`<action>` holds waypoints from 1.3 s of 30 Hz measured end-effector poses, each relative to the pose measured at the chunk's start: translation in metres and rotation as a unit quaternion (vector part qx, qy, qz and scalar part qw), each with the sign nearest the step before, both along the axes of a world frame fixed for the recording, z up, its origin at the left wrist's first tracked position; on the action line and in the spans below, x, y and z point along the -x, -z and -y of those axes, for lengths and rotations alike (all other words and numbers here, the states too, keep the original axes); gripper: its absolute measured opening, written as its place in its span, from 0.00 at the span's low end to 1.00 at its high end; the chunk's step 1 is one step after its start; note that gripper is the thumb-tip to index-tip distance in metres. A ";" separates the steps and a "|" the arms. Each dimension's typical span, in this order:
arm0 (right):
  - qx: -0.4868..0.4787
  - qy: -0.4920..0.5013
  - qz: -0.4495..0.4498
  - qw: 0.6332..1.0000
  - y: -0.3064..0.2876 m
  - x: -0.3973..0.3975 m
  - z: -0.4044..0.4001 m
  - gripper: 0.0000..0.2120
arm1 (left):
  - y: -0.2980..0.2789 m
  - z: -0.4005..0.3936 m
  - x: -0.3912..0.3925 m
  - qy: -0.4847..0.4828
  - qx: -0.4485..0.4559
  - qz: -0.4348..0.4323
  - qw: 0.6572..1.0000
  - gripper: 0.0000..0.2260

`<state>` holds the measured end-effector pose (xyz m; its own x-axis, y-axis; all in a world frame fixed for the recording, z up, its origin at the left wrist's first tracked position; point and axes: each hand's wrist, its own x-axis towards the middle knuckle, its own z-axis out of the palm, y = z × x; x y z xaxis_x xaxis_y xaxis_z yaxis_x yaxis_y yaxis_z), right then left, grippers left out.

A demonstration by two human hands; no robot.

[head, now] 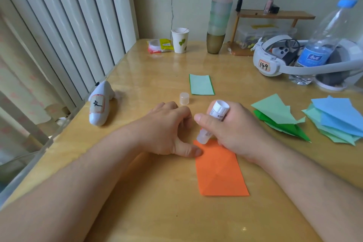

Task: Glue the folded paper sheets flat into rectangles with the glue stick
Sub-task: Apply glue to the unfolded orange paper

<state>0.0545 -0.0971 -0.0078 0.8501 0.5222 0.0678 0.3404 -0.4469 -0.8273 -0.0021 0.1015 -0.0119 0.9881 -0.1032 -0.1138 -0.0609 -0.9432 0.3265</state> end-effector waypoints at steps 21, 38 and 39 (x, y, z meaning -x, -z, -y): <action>0.104 -0.047 0.056 0.992 -0.010 0.010 -0.007 0.15 | -0.002 0.008 0.001 -0.041 -0.041 -0.013 0.998 0.33; 0.155 -0.031 0.063 0.985 -0.017 0.006 0.011 0.15 | 0.002 0.014 0.003 -0.042 -0.032 -0.004 0.999 0.32; 0.155 -0.029 0.063 0.986 -0.017 0.005 0.013 0.15 | 0.002 0.014 0.003 -0.041 -0.030 -0.004 0.999 0.32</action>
